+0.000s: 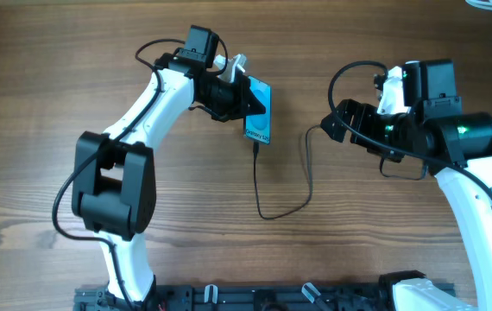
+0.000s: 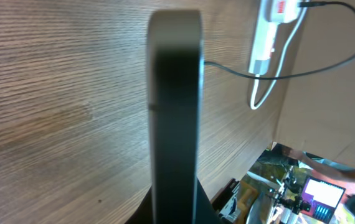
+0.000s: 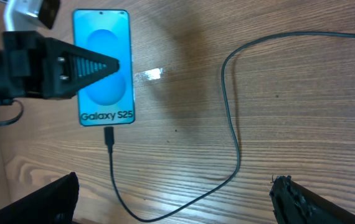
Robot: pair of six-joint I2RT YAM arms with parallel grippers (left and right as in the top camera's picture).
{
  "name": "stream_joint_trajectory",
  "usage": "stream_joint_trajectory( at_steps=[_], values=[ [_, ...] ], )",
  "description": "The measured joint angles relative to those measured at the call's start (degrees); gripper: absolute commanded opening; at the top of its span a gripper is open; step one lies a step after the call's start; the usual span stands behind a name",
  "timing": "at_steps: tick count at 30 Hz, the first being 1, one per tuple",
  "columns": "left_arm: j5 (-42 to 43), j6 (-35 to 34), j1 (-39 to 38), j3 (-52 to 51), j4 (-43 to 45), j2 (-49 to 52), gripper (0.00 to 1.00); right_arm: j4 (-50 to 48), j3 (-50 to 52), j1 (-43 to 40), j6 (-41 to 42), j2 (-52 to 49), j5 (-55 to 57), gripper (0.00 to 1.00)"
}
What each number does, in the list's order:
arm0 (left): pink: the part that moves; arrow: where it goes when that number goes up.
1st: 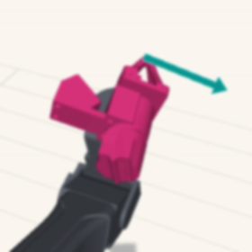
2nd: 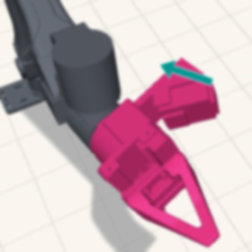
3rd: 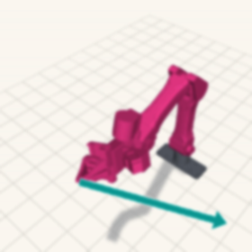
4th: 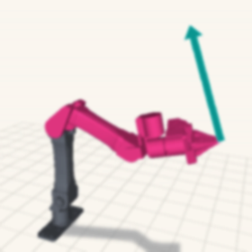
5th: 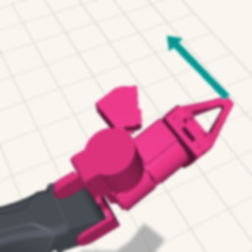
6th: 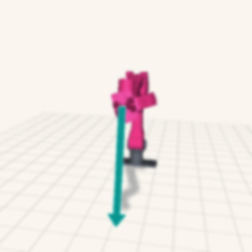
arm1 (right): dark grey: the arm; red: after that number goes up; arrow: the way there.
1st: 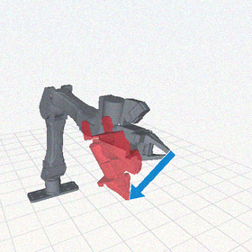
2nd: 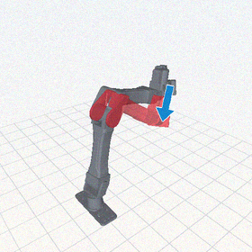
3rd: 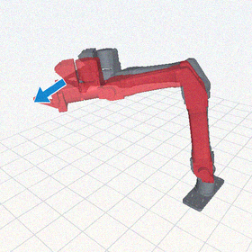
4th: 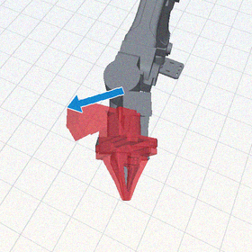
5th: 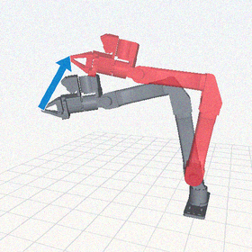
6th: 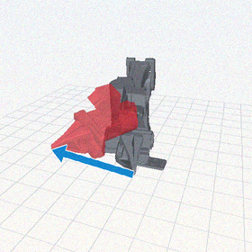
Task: Plug charger to phone and switch on socket
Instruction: 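Lower the phone flat onto the table with the left gripper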
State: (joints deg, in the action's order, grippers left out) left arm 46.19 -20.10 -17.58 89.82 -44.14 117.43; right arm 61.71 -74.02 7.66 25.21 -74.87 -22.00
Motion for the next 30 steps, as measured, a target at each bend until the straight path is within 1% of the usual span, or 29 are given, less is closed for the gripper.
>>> stream_joint_trajectory(
  at_steps=[7, 16, 23, 30],
  values=[
    [-4.61, 0.04, -0.04, 0.00, 0.07, 4.31, 0.04, -0.02, 0.00, 0.00, 0.00, 0.00, 0.00, 0.99],
    [-5.92, 2.01, -0.04, -0.11, 0.76, 4.96, 0.04, -0.02, 0.00, 0.00, 0.00, 0.00, 0.00, 1.00],
    [-6.36, 2.25, -0.04, -5.57, 5.60, 4.98, 0.04, -0.02, 0.00, 0.00, 0.02, 0.00, 0.00, 1.00],
    [-6.58, 2.25, -0.04, -8.15, 7.82, 5.05, 0.04, -0.02, 0.00, 0.00, 0.02, 0.00, 0.00, 0.99]
  ],
)
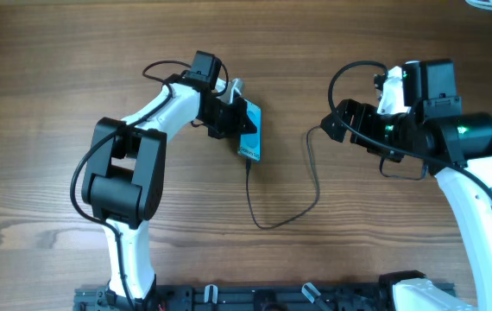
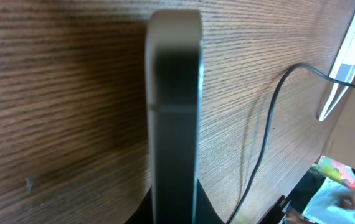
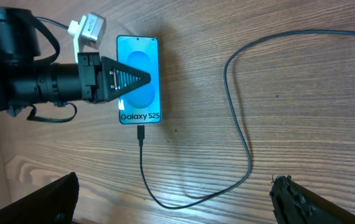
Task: Plug charger to phone and switch on socket
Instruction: 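Lower the phone flat onto the table with the left gripper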
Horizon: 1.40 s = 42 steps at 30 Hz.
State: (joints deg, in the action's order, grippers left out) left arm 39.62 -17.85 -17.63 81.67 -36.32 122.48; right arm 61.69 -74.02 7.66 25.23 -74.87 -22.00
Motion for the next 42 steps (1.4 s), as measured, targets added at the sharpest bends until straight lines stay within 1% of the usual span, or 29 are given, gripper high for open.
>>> stream_joint_trajectory(
  at_steps=[6, 9, 16, 19, 20, 23, 24, 26, 27, 28, 29, 31, 36, 38, 42],
  values=[
    [-1.01, 0.15, 0.00, -0.79, 0.98, 0.00, 0.06, 0.02, 0.00, 0.00, -0.02, 0.00, 0.00, 1.00],
    [-1.03, 0.44, 0.00, -1.16, 1.66, 0.00, 0.15, 0.02, 0.00, 0.00, -0.02, 0.00, 0.00, 1.00],
    [-2.23, 0.74, 0.00, -2.51, 2.71, 0.00, 0.15, 0.04, 0.00, 0.00, -0.02, 0.00, 0.00, 1.00],
    [-2.27, 0.76, 0.00, -2.78, 2.93, 0.00, 0.17, 0.04, 0.00, 0.00, -0.02, 0.00, 0.00, 1.00],
    [-2.29, 0.76, 0.00, -2.84, 2.93, 0.00, 0.20, 0.04, 0.00, 0.00, -0.02, 0.00, 0.00, 1.00],
    [-3.10, 0.76, 0.00, -2.99, 2.86, 0.00, 0.23, 0.04, 0.00, 0.00, -0.02, 0.00, 0.00, 1.00],
    [-3.41, 0.79, 0.00, -3.04, 2.82, 0.00, 0.26, 0.02, 0.00, 0.00, -0.02, 0.00, 0.00, 1.00],
    [-3.87, 0.74, -0.07, -3.04, 2.73, 0.00, 0.27, 0.04, 0.00, 0.00, -0.02, 0.00, 0.00, 1.00],
    [-3.98, 0.79, -0.11, -3.04, 2.73, -0.04, 0.30, 0.07, 0.00, 0.00, -0.02, 0.00, 0.00, 1.00],
    [-4.22, 0.79, -0.22, -3.04, 2.73, -0.13, 0.36, 0.11, 0.00, 0.00, -0.02, 0.00, 0.00, 1.00],
    [-4.20, 0.76, -0.26, -3.04, 2.73, -0.17, 0.40, 0.22, 0.00, 0.00, 0.00, 0.00, 0.00, 1.00],
    [-4.00, 0.72, -0.37, -2.97, 2.80, -0.46, 0.45, 0.66, 0.00, 0.00, -0.02, 0.00, 0.00, 0.99],
    [-5.90, 0.79, -0.55, -2.91, 2.03, -1.09, 0.47, 1.62, 0.00, 0.00, -0.02, 0.00, 0.00, 1.00],
    [-6.84, 0.79, -0.55, -2.80, 1.38, -1.31, 0.53, 1.77, 0.00, 0.00, -0.02, 0.00, 0.00, 1.00],
    [-10.10, 0.76, -0.76, -2.32, -0.61, -2.08, 0.61, 2.29, 0.00, 0.00, -0.04, 0.00, 0.00, 1.00]
  ],
)
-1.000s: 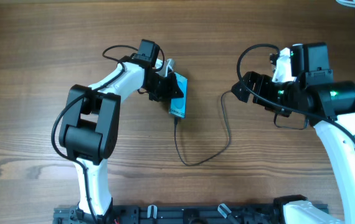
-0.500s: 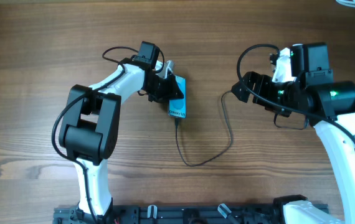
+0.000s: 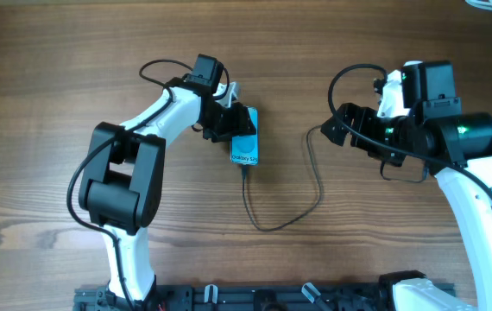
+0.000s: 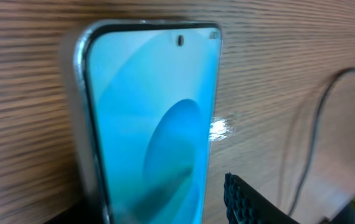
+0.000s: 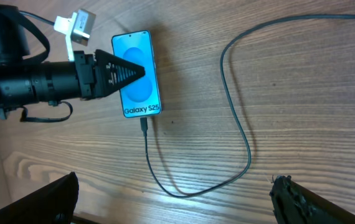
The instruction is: Plug charger to phone and switch on socket
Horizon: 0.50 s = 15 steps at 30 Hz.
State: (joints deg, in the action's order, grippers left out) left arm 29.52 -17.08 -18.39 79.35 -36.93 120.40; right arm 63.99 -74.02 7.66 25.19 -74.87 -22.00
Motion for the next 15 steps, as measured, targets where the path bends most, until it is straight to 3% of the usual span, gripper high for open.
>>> stream_joint_trajectory(
  at_steps=[8, 10, 15],
  values=[
    [-5.51, -0.22, -0.17, 0.76, -2.54, -1.22, 0.87, 1.99, 0.02, 0.00, -1.99, 0.00, 0.00, 1.00],
    [-6.19, -0.15, -0.15, 0.92, -2.95, -1.40, 1.00, 2.67, 0.04, 0.00, -2.73, 0.00, 0.00, 1.00],
    [-8.87, -0.85, 1.20, 0.85, -6.10, -2.69, 1.00, 3.87, 0.04, 0.00, -3.45, 0.00, 0.04, 1.00]
  ],
)
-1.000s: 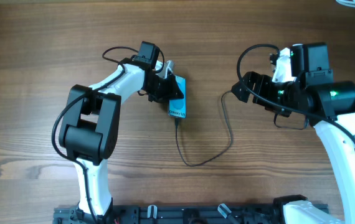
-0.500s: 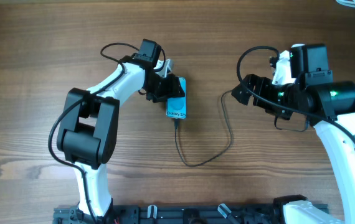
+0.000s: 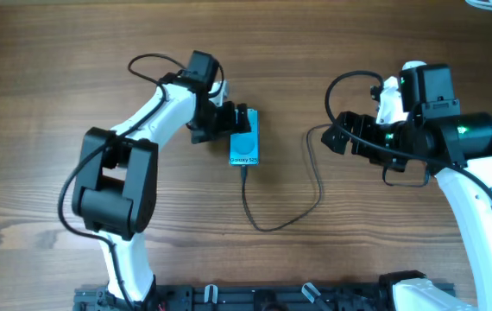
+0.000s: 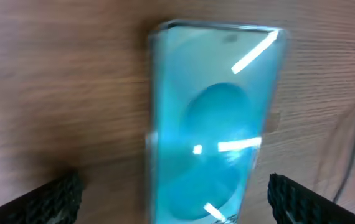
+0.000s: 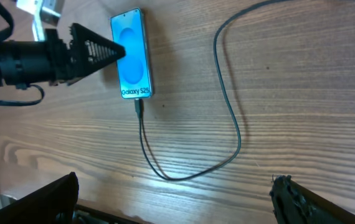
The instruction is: Plug charger to phone and switch on socket
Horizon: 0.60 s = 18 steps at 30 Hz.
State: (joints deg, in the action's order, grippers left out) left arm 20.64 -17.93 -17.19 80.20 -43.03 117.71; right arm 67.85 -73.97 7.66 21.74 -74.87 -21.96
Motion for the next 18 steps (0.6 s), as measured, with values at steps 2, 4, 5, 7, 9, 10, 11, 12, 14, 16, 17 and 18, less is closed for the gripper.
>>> stream_joint_trajectory(
  at_steps=[2, 4, 5, 7, 9, 10, 11, 12, 14, 16, 17, 18],
  values=[
    [-1.66, -0.57, 1.11, -0.92, -1.14, -1.11, 1.00, 0.11, 0.00, 0.00, 0.00, 0.00, 0.17, 1.00],
    [-3.65, -1.11, 2.67, -2.36, -2.12, -3.39, 1.00, 0.13, 0.00, 0.00, 0.00, 0.00, 0.42, 1.00],
    [-4.94, -1.53, 3.28, -2.86, -2.58, -5.73, 1.00, 0.13, 0.00, 0.00, 0.00, 0.00, 0.44, 1.00],
    [-9.75, -3.54, 3.72, -3.13, -3.50, -14.56, 1.00, 0.09, 0.00, 0.00, 0.00, 0.00, 0.61, 1.00],
    [-15.28, -5.84, 3.69, -3.08, -3.82, -25.24, 1.00, 0.07, 0.00, 0.00, 0.02, 0.00, 0.85, 1.00],
    [-18.14, -6.82, 3.69, -2.89, -3.98, -30.62, 1.00, 0.09, 0.00, 0.00, 0.50, 0.00, 1.42, 0.99],
    [-19.93, -7.30, 3.69, -2.58, -4.00, -34.29, 1.00, 0.09, 0.00, 0.00, 1.38, 0.00, 2.16, 1.00],
    [-21.27, -7.74, 3.72, -2.32, -4.13, -37.11, 1.00, 0.09, 0.00, 0.00, 2.47, 0.00, 3.04, 1.00],
    [-23.41, -8.33, 3.72, -2.25, -5.03, -41.00, 1.00, 0.09, 0.00, 0.00, 4.33, 0.00, 5.27, 1.00],
    [-24.41, -8.57, 3.72, -2.25, -6.10, -41.55, 1.00, 0.72, -0.48, 0.00, 5.35, 0.00, 8.46, 0.99],
    [-24.63, -8.57, 3.72, -2.25, -6.14, -41.53, 1.00, 2.08, -1.49, -0.22, 5.53, -0.13, 9.68, 1.00],
    [-24.74, -8.59, 3.72, -2.25, -6.23, -41.53, 1.00, 3.45, -2.82, -0.50, 5.64, -0.48, 10.60, 0.99]
  ],
)
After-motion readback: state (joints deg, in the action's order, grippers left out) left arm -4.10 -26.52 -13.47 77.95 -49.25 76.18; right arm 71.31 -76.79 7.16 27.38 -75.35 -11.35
